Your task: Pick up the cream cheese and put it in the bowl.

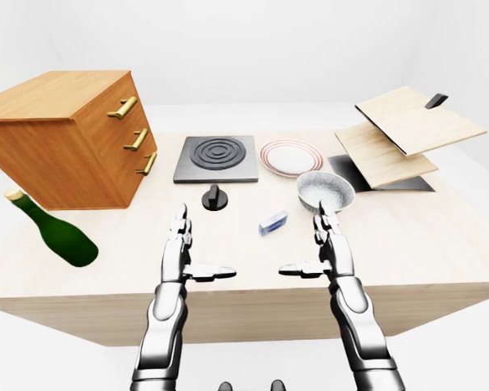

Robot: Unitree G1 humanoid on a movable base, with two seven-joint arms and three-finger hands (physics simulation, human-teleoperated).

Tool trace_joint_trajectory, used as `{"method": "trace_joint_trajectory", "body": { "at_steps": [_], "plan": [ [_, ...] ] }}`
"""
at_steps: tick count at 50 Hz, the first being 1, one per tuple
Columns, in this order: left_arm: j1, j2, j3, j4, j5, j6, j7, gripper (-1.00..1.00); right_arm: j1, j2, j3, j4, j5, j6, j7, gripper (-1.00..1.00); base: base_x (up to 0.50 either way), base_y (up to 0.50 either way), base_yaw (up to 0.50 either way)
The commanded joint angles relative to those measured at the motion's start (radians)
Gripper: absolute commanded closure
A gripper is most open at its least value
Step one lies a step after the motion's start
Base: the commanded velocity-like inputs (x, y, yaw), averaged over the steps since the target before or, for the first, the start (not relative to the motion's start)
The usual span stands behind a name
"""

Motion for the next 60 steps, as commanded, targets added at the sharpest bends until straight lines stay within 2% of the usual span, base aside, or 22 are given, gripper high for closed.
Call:
{"method": "trace_joint_trajectory", "body": {
  "at_steps": [1, 10, 16, 24, 34, 37, 38, 47, 48, 50, 54, 58, 60],
  "plan": [
    [0.009, 0.009, 0.017, -0.001, -0.004, -0.003, -0.023, -1.0, -0.008, -0.011, -0.028, 0.013, 0.018, -0.003, 0.019, -1.0, 0.0, 0.0, 0.0],
    [-0.003, 0.008, 0.022, 0.011, -0.007, -0.009, -0.021, -1.0, -0.014, -0.01, -0.028, -0.006, 0.023, 0.014, 0.02, -1.0, 0.0, 0.0, 0.0],
    [-0.001, 0.007, 0.021, -0.005, -0.015, 0.005, -0.023, -1.0, -0.017, -0.009, -0.029, 0.007, 0.034, 0.009, 0.023, -1.0, 0.0, -0.14, 0.0],
    [0.001, 0.006, 0.018, 0.005, -0.013, -0.01, -0.023, -1.0, -0.024, -0.011, -0.029, 0.022, 0.031, -0.002, 0.019, -1.0, 0.0, -0.5, 0.0],
    [-0.001, 0.01, 0.028, -0.015, -0.027, 0.007, -0.023, -1.0, -0.025, -0.012, -0.031, 0.013, 0.028, -0.001, 0.016, -1.0, 0.0, -0.5, 0.0],
    [-0.002, 0.009, 0.027, -0.008, -0.026, 0.0, -0.024, -1.0, -0.026, -0.011, -0.032, 0.014, 0.037, -0.01, 0.022, -1.0, 0.0, -0.5, 0.0],
    [0.0, 0.009, 0.027, -0.012, -0.026, 0.0, -0.024, -1.0, -0.029, -0.015, -0.024, 0.029, -0.002, -0.028, 0.003, -1.0, 0.0, 0.0, 0.0],
    [0.007, 0.007, 0.022, -0.03, -0.026, 0.004, -0.027, -1.0, -0.008, -0.008, -0.016, -0.007, 0.007, -0.016, 0.026, -1.0, 0.0, 0.0, 0.0],
    [0.011, 0.007, 0.021, -0.04, -0.027, 0.011, -0.028, -1.0, -0.005, -0.008, -0.017, -0.012, 0.009, -0.015, 0.027, -1.0, 0.0, 0.0, 0.0],
    [0.01, 0.005, 0.019, -0.034, -0.025, 0.004, -0.028, -1.0, -0.013, -0.009, -0.019, -0.002, 0.0, -0.014, 0.017, -1.0, 0.47, 0.0, 0.0],
    [0.018, 0.004, 0.016, -0.049, -0.025, 0.01, -0.029, -1.0, -0.02, -0.01, -0.023, 0.001, 0.009, -0.014, 0.019, -1.0, 0.5, 0.0, 0.0],
    [0.012, 0.005, 0.017, -0.03, -0.023, -0.005, -0.031, -1.0, -0.015, -0.01, -0.021, 0.003, 0.0, -0.035, 0.016, -1.0, 0.36, 0.0, 0.0],
    [0.008, 0.006, 0.018, -0.018, -0.02, -0.012, -0.03, -1.0, -0.01, -0.011, -0.02, -0.006, 0.0, -0.028, 0.016, -1.0, 0.0, 0.0, 0.0]
  ]
}}
